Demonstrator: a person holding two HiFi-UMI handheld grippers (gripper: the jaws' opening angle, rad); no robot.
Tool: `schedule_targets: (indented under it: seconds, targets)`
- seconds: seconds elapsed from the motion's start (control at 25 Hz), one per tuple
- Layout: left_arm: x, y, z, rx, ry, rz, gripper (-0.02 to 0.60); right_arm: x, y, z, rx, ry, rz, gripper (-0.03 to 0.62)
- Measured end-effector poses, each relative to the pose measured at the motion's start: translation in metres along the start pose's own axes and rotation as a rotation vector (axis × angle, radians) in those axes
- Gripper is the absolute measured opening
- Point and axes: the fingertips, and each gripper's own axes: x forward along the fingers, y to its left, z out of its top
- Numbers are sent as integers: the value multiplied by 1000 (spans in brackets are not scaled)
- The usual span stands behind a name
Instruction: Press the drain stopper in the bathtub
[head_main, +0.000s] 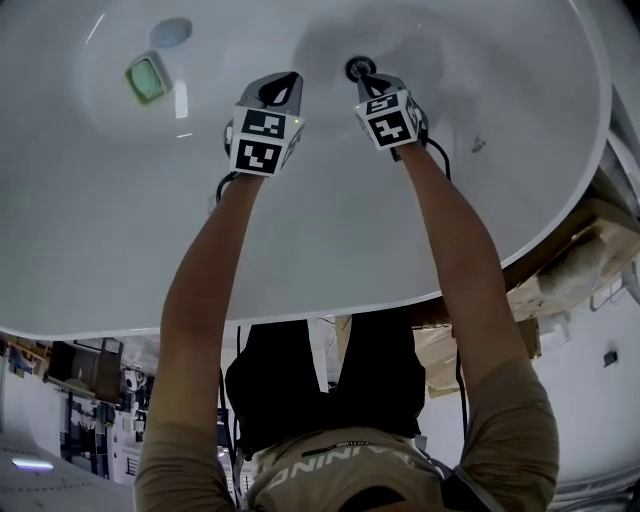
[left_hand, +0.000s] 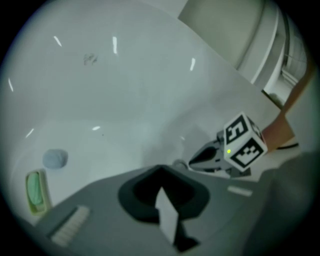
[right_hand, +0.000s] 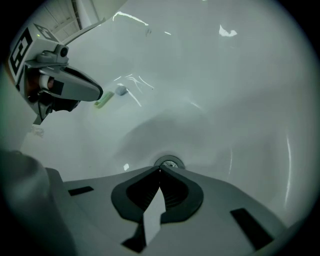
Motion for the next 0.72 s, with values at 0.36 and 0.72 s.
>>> schedule_targets:
  seconds: [0.36, 0.72]
  targets:
    - [28, -4, -26, 32, 38, -16, 2, 41, -8, -16, -22, 83, -13, 14]
    - [33, -9, -29, 88, 34, -32, 2, 48, -13, -16, 13, 116, -16, 14]
